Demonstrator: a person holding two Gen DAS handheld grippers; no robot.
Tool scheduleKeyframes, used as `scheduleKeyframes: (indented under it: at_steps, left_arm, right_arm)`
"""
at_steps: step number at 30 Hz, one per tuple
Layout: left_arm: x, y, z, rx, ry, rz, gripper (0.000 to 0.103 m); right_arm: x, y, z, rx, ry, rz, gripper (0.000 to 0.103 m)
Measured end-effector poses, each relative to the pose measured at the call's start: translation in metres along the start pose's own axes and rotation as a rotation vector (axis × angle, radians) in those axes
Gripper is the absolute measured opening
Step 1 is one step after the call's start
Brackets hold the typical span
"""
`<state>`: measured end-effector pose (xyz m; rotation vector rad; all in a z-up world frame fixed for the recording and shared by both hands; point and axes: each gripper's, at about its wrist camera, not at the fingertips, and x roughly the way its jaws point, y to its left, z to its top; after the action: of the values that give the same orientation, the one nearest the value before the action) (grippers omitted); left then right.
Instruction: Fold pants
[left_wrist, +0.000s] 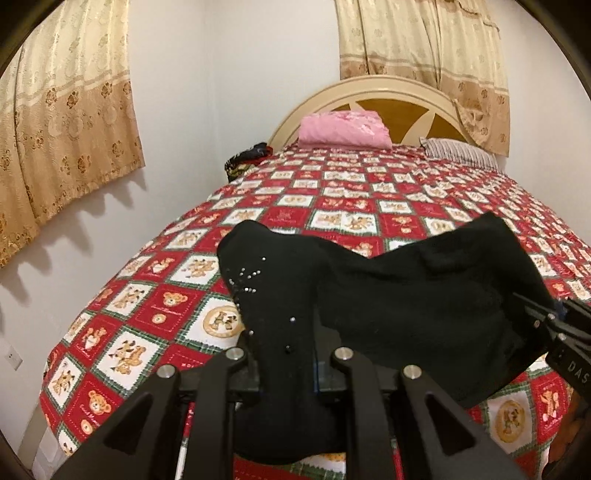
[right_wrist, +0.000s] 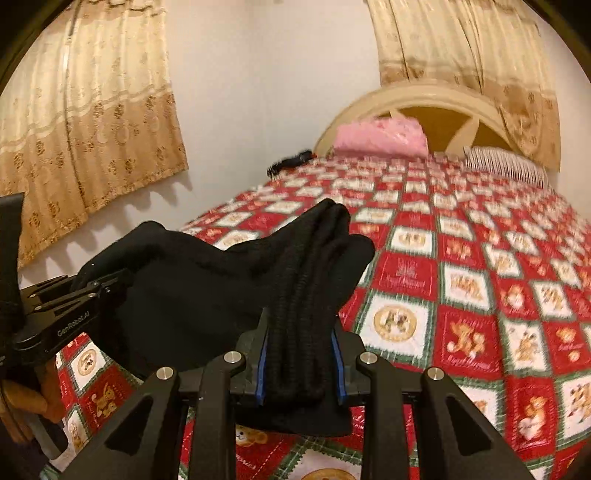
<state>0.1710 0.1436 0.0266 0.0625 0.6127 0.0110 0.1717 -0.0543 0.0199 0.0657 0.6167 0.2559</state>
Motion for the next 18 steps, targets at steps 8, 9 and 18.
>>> scheduleKeyframes:
  at_steps: [8, 9, 18]
  left_arm:
    - [0.034, 0.009, -0.027, -0.059, 0.179, -0.052, 0.017]
    - [0.036, 0.012, -0.031, -0.067, 0.192, -0.069, 0.017]
    - [0.044, 0.016, -0.045, -0.043, 0.218, -0.078, 0.031]
  right_arm:
    - [0.027, -0.012, -0.032, 0.026, 0.127, -0.009, 0.028]
    - [0.029, -0.015, -0.036, 0.036, 0.139, -0.006, 0.028]
    - [0.043, -0.028, -0.043, 0.1, 0.191, 0.016, 0.029]
